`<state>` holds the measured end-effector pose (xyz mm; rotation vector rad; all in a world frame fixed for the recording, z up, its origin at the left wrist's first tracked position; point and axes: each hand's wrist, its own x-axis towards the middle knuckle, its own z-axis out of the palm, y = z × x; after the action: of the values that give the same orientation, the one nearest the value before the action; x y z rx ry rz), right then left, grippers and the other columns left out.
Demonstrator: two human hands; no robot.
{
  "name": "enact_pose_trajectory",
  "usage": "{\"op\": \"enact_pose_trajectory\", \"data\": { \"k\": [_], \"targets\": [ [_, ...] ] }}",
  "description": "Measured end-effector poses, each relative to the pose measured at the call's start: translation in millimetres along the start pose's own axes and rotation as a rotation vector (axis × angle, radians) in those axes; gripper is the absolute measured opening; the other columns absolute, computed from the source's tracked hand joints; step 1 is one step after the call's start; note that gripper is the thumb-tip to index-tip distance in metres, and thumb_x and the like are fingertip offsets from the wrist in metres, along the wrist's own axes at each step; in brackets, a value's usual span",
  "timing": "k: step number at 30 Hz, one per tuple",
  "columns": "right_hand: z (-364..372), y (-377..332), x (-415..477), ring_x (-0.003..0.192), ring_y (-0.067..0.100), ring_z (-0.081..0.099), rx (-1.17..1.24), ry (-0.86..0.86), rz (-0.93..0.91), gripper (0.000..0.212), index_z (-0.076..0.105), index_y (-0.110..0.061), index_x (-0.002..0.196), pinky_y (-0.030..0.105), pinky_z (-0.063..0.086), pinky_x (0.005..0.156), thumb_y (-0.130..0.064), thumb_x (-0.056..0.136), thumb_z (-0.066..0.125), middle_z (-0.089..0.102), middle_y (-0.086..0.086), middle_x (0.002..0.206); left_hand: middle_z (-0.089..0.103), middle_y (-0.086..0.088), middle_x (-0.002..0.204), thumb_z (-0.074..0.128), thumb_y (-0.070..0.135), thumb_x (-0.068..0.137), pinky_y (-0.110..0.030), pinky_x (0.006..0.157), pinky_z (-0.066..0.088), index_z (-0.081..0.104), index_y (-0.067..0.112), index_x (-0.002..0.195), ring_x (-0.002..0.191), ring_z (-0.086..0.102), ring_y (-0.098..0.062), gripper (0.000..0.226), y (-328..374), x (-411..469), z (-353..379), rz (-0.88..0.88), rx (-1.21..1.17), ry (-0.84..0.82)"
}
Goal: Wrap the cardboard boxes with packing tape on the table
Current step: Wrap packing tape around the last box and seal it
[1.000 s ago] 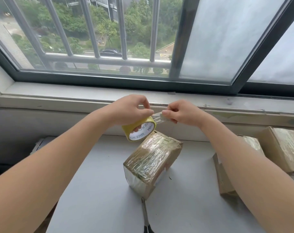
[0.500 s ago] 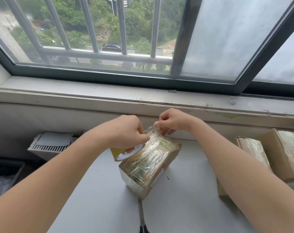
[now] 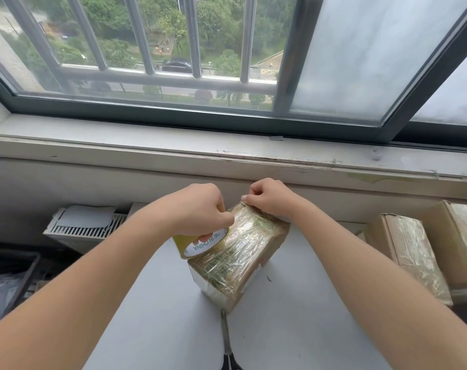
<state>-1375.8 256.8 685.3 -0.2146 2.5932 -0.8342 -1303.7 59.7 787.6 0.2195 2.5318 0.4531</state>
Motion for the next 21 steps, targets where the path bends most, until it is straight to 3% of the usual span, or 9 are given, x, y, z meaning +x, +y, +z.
{"op": "enact_pose_trajectory", "data": {
  "k": [5,12,15,19,21],
  "targets": [
    [9.4,2.9,-7.0,0.066,0.014,0.051,-0.021,0.075,-0.001,0.04,0.053,-0.02,0.066,0.032,0.039,0.062,-0.043,0.095,0.065,0.056,-0.004,0.063,0.072,0.001,0.06,0.051,0.034,0.093,-0.028,0.062,0.058,0.077,0.01,0.088,0.038,0.052,-0.001,0.036,3.0,0.8,2.9,0.008,0.005,0.015],
    [18.4,-1.2,-14.3,0.083,0.027,0.057,-0.194,0.122,0.025,0.033,0.044,-0.026,0.076,0.035,0.038,0.067,-0.046,0.1,0.052,0.057,-0.003,0.077,0.073,-0.001,0.063,0.053,0.036,0.092,-0.019,0.047,0.05,0.078,0.009,0.087,0.039,0.054,-0.002,0.036,3.7,2.0,5.7,0.002,0.007,0.041],
    [19.4,-2.1,-15.4,0.091,0.028,0.058,-0.238,0.163,-0.004,0.023,0.045,-0.023,0.096,0.036,0.038,0.071,-0.045,0.101,0.052,0.06,-0.001,0.094,0.073,-0.002,0.062,0.055,0.036,0.091,-0.019,0.045,0.05,0.077,0.009,0.087,0.041,0.057,-0.004,0.035,4.9,1.5,6.9,0.004,0.004,0.04],
    [24.9,-3.3,-22.7,0.089,0.025,0.056,-0.237,0.356,-0.12,0.026,0.052,-0.019,0.11,0.038,0.044,0.073,-0.039,0.097,0.063,0.056,0.001,0.104,0.072,-0.003,0.06,0.057,0.035,0.091,-0.019,0.042,0.049,0.077,0.009,0.087,0.041,0.058,-0.006,0.033,8.4,-0.3,9.0,0.01,0.027,0.069],
    [26.4,-3.0,-23.3,0.089,0.027,0.06,-0.161,0.494,-0.158,0.016,0.062,-0.016,0.108,0.041,0.05,0.074,-0.029,0.099,0.063,0.061,0.002,0.102,0.073,-0.003,0.062,0.058,0.034,0.09,-0.019,0.043,0.05,0.077,0.008,0.088,0.045,0.061,-0.008,0.033,9.5,-1.5,10.4,0.012,0.031,0.058]
  ]
}}
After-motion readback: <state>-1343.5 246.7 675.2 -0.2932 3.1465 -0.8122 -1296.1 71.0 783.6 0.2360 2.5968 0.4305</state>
